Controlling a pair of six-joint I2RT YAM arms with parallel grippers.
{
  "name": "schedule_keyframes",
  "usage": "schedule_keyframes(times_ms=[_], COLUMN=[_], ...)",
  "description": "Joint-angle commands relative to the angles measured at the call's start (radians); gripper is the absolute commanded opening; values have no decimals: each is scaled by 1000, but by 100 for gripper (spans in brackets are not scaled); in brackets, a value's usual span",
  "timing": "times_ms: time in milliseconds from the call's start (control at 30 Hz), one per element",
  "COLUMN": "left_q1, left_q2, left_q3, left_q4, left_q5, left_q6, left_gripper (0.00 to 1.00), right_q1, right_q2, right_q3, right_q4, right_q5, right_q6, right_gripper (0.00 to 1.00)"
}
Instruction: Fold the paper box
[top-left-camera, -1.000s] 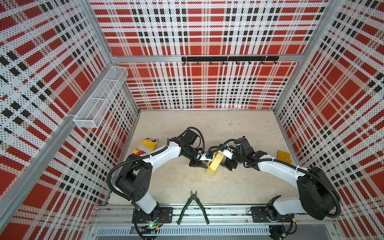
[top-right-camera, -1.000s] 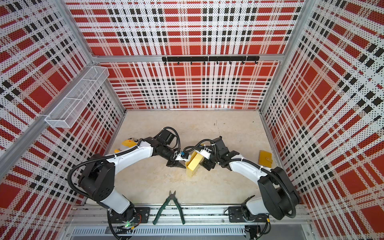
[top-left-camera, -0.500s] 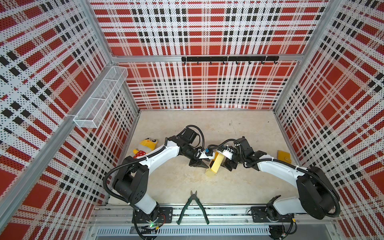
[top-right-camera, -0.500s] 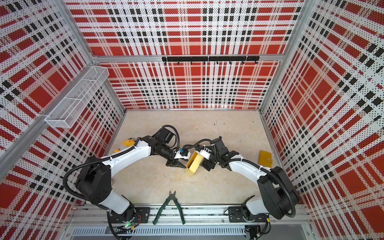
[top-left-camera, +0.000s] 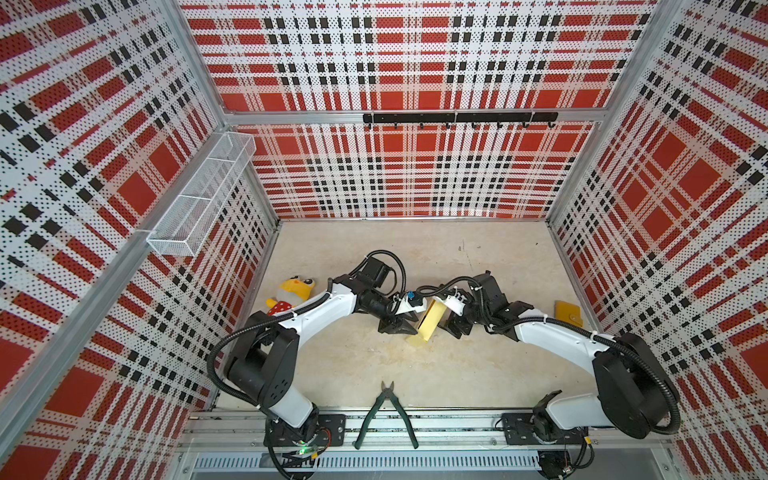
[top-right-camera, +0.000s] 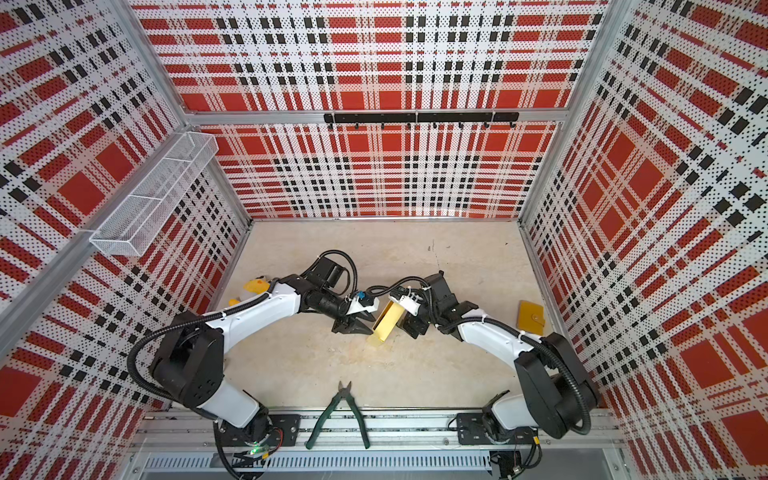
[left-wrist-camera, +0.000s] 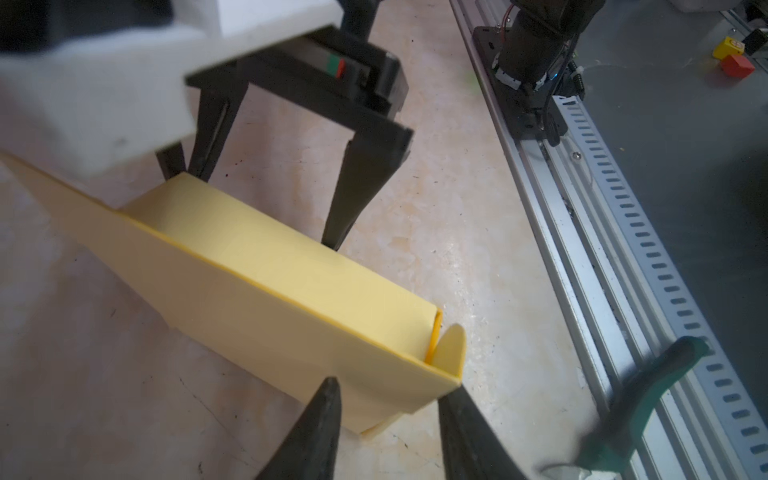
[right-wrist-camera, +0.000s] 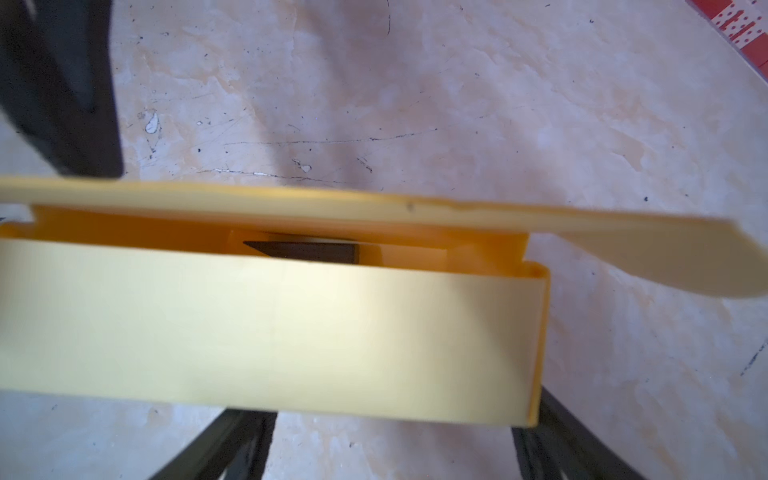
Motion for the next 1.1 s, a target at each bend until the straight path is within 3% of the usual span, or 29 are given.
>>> schedule_keyframes(times_ms=[0,267,400,733,1067], left_q1=[26,21,20,-17,-17], left_q2=[-18,-10,-18,-18,-14], left_q3=[-8,-3,4,1,12], left_q4=[117,128,82,48,23], left_q5=[-21,-13,-25,-174,-238], left_q6=[-59,-72,-5,105,183], left_gripper=[40,38,37,36,32], right_q1=[9,25,24,25,3], right_q2=[23,60,61,54,-4], right_q3=[39,59,59,65,45], right_q4=[56,66,65,65,37], right_q5=[-85,-88,-78,-105,-110], right_q6=[2,2,-1,14,15], right_gripper=[86,86,86,85,86])
